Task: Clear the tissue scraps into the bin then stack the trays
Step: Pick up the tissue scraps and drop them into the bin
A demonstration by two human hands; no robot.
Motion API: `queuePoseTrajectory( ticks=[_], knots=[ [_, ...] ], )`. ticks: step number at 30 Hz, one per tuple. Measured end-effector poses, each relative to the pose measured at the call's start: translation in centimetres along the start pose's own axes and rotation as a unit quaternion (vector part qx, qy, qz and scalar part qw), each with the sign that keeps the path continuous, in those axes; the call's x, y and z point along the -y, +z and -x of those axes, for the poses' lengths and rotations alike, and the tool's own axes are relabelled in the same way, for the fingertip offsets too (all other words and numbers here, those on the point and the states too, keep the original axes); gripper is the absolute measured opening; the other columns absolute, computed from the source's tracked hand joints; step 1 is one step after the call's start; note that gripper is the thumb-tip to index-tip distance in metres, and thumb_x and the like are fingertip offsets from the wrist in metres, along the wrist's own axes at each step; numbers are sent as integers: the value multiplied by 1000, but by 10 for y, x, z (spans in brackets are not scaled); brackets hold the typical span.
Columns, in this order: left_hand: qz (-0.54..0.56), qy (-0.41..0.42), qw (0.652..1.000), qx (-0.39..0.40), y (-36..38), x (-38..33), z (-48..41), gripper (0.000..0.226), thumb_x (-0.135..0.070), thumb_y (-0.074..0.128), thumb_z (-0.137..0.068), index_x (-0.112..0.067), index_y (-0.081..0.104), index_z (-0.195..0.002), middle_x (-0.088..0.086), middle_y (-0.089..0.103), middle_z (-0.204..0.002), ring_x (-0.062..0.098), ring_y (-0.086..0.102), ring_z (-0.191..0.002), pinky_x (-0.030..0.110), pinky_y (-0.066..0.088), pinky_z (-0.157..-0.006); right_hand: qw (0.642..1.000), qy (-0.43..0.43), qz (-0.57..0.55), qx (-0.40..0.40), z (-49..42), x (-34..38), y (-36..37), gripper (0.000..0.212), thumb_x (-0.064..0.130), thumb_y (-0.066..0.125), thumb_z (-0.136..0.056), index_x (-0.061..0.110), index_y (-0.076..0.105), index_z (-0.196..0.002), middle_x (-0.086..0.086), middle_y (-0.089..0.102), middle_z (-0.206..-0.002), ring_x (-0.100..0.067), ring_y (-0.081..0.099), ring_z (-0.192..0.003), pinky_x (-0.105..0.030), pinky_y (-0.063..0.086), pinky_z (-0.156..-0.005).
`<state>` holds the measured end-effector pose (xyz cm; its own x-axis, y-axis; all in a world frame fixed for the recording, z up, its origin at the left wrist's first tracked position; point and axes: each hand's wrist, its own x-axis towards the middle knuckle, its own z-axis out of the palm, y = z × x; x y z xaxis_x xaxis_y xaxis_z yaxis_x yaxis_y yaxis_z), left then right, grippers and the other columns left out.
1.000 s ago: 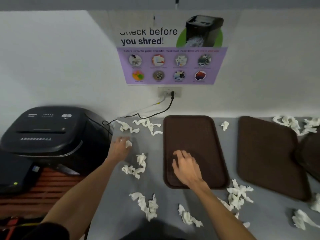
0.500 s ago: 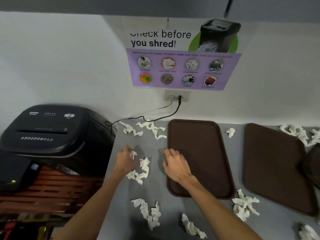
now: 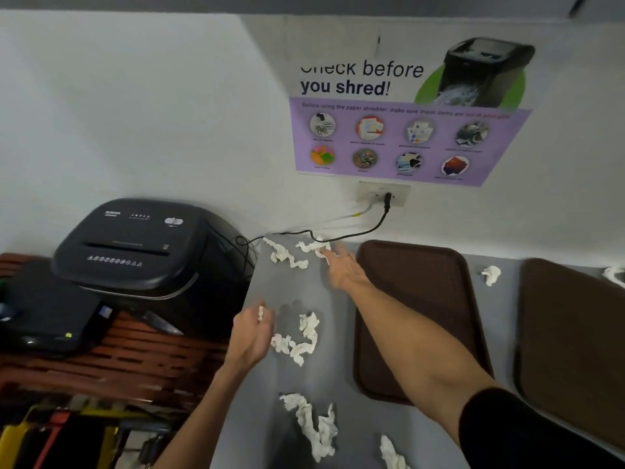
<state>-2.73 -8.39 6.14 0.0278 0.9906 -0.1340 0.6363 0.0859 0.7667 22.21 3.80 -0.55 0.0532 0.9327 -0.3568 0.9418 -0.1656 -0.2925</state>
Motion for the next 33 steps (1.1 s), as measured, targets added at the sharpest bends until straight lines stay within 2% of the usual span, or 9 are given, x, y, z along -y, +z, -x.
queuePoseTrajectory(
  ticks=[6, 10, 13, 18, 22, 24, 26, 29, 33],
  knots=[
    [-8, -13, 1000, -19, -7, 1, 3, 48, -37, 55, -103, -4, 52, -69, 4, 58, -67, 21, 54, -67, 33, 39, -60, 998, -28, 28, -57, 26, 1, 36, 37, -8, 58, -93, 3, 64, -128, -14, 57, -135, -31, 58, -127, -31, 45, -104],
    [-8, -4, 1000, -1, 3, -11, -2, 55, -43, 42, -109, -14, 28, -64, 1, 34, -57, 14, 31, -55, 36, 26, -56, 998, -10, -27, -58, 62, 3, 41, 24, -4, 52, -98, 7, 69, -110, -16, 64, -119, -36, 67, -109, -38, 53, -89],
    [-3, -12, 1000, 20, 17, -16, -14, 46, -30, 37, -110, -8, 45, -71, 3, 52, -64, 21, 49, -61, 38, 37, -60, 982, 36, -176, -65, 84, 0, 33, 24, 6, 51, -98, 22, 68, -95, -8, 69, -101, -26, 68, -91, -32, 55, -79],
    [58, -8, 996, 67, 45, -37, -22, 29, -27, 38, -111, -19, 59, -92, 1, 65, -68, 14, 58, -56, 33, 46, -56, 869, 92, -479, -84, 127, -10, 14, 25, 23, 49, -112, 19, 72, -107, 2, 74, -107, -2, 67, -71, -25, 59, -76],
    [91, 14, 990, 102, 67, -61, -6, 40, -39, 42, -110, -11, 60, -88, 5, 62, -55, 19, 59, -42, 32, 46, -51, 740, 108, -660, -72, 170, -24, 6, 31, 31, 48, -113, 5, 63, -103, -5, 56, -81, -8, 50, -56, -28, 53, -59],
    [104, 20, 987, 125, 79, -69, 4, 46, -42, 41, -110, -8, 58, -84, 5, 59, -52, 22, 56, -39, 30, 43, -45, 742, 105, -655, -96, 191, -38, 1, 26, 34, 65, -105, 9, 65, -97, -2, 54, -80, -7, 48, -61, -26, 45, -56],
    [112, 31, 983, 140, 93, -76, 16, 51, -47, 39, -109, -10, 58, -79, 2, 57, -52, 20, 52, -40, 29, 41, -44, 753, 98, -642, -108, 215, -56, -3, 12, 17, 75, -98, 14, 64, -94, -2, 56, -83, -8, 54, -69, -27, 52, -64],
    [72, 66, 984, 150, 113, -89, 41, 54, -48, 37, -109, -15, 59, -73, 1, 59, -52, 15, 55, -43, 34, 44, -52, 756, 97, -641, -96, 253, -86, -4, 11, -1, 62, -101, 9, 64, -99, -8, 53, -83, -10, 54, -70, -26, 57, -69],
    [67, 76, 981, 166, 148, -109, 75, 54, -47, 41, -109, -12, 62, -73, 2, 60, -53, 17, 57, -46, 30, 44, -50, 756, 104, -638, -104, 306, -136, -1, 18, 4, 50, -109, 3, 67, -110, -9, 61, -82, -9, 48, -57, -25, 51, -57]
  ],
)
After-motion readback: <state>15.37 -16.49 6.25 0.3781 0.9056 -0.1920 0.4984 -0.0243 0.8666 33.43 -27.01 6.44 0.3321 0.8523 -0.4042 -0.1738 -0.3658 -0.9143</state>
